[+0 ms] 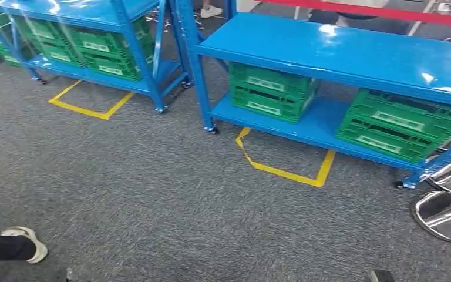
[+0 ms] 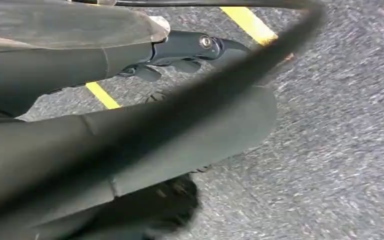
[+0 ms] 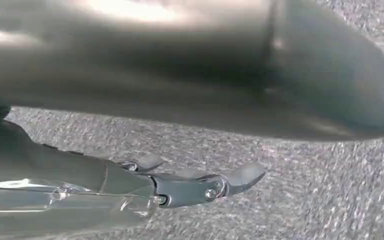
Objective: Take the parts from the cabinet and place them on the table.
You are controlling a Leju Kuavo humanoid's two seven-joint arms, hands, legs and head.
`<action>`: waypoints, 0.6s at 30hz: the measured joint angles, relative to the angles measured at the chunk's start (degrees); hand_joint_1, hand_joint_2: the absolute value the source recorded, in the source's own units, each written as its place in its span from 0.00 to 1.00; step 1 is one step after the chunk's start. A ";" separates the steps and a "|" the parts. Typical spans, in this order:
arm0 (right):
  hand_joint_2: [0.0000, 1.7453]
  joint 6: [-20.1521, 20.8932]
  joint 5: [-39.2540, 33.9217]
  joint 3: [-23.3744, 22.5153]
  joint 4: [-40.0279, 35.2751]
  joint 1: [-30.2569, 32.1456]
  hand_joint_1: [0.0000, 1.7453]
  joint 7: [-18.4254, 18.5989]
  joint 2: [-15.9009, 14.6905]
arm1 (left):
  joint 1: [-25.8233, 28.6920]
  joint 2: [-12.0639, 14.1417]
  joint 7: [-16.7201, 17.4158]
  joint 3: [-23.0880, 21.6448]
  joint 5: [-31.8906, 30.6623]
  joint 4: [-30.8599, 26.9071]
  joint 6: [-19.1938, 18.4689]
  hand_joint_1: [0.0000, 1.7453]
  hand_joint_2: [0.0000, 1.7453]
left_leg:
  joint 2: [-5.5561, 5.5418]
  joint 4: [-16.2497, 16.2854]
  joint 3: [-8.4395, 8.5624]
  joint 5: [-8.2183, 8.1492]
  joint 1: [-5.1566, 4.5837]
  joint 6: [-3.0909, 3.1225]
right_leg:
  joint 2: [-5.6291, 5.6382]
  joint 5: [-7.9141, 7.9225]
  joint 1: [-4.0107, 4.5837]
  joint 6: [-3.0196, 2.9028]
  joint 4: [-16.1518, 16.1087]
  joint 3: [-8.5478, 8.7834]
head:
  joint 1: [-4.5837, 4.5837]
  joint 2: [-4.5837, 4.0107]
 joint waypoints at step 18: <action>0.00 -0.28 -0.13 0.81 0.11 0.38 0.00 0.02 0.26 | 0.40 0.22 0.00 -0.02 0.04 0.00 0.07 0.00 0.00 | -0.02 -20.27 10.63 8.17 0.07 2.95 | 0.06 -3.67 -0.67 3.36 12.58 -6.65 | 1.44 0.00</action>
